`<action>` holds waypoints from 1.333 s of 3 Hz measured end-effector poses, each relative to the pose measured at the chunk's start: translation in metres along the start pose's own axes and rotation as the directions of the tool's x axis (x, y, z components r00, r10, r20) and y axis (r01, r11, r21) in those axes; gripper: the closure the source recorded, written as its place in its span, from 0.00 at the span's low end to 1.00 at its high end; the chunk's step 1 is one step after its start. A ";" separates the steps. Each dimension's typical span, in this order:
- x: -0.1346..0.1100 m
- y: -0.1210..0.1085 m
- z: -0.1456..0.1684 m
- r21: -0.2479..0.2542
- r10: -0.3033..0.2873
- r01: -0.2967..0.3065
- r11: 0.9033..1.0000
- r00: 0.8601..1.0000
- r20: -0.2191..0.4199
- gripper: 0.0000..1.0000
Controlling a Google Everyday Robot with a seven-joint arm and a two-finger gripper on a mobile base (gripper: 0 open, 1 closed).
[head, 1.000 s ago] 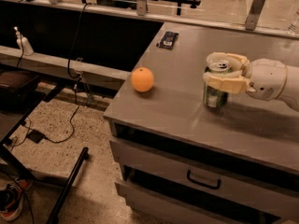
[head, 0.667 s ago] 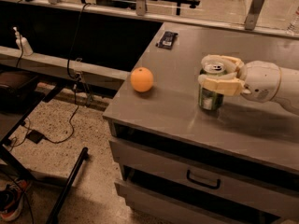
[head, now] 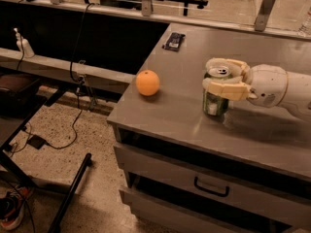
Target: Place green can upright
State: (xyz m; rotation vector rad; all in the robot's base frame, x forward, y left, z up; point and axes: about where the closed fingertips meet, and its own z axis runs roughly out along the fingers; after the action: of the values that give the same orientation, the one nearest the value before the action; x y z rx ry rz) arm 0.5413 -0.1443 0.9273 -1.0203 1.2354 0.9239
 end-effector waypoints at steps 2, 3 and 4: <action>-0.002 0.002 0.007 -0.013 -0.002 0.002 1.000 1.000 0.001 0.23; -0.002 0.003 0.010 -0.018 -0.002 0.003 1.000 1.000 0.001 0.00; -0.002 0.003 0.010 -0.018 -0.002 0.003 1.000 1.000 0.001 0.00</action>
Offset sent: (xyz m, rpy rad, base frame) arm -0.0001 0.0024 0.0006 -0.0003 -0.0007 0.0042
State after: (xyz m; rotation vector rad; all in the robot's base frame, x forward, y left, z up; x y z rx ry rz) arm 0.5407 -0.1340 0.9297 -1.0353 1.2262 0.9354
